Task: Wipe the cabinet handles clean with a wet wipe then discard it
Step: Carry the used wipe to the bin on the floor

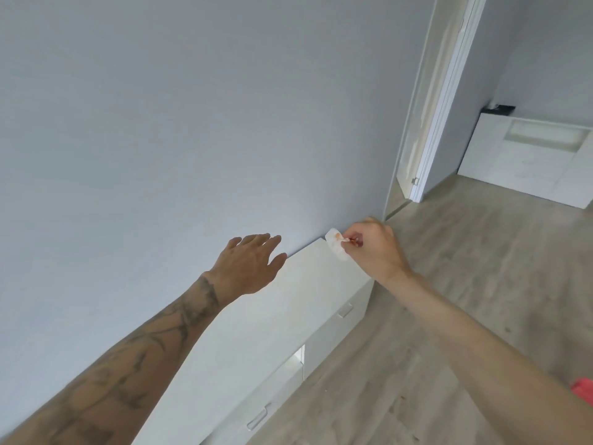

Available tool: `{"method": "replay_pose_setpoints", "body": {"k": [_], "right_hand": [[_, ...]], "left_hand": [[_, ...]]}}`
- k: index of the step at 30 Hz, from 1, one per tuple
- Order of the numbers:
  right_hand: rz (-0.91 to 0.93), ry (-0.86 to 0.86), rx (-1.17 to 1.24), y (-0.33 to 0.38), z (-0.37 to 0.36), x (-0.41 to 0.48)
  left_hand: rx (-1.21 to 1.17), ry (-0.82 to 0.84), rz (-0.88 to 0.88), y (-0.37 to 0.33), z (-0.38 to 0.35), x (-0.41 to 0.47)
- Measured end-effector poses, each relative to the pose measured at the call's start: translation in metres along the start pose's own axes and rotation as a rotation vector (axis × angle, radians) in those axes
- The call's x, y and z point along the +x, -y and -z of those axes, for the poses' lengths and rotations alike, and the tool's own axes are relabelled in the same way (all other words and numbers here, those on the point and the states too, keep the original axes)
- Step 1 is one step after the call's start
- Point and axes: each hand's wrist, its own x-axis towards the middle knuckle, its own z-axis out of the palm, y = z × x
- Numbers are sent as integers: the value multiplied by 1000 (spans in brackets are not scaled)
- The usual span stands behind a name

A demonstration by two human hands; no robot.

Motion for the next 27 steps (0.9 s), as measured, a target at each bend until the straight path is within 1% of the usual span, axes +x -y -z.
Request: {"method": "replay_pose_setpoints", "body": {"k": [4, 8, 20, 27], "right_hand": [[-25, -30, -13, -63, 44, 49], [-36, -51, -29, -126, 73, 106], [-49, -92, -54, -306, 118, 325], [-29, -63, -53, -405, 136, 444]], "left_hand": [[1, 4, -34, -60, 6, 74], [-9, -3, -61, -109, 10, 160], [-74, -11, -113, -210, -1, 444], [-85, 2, -94, -270, -13, 583]]}}
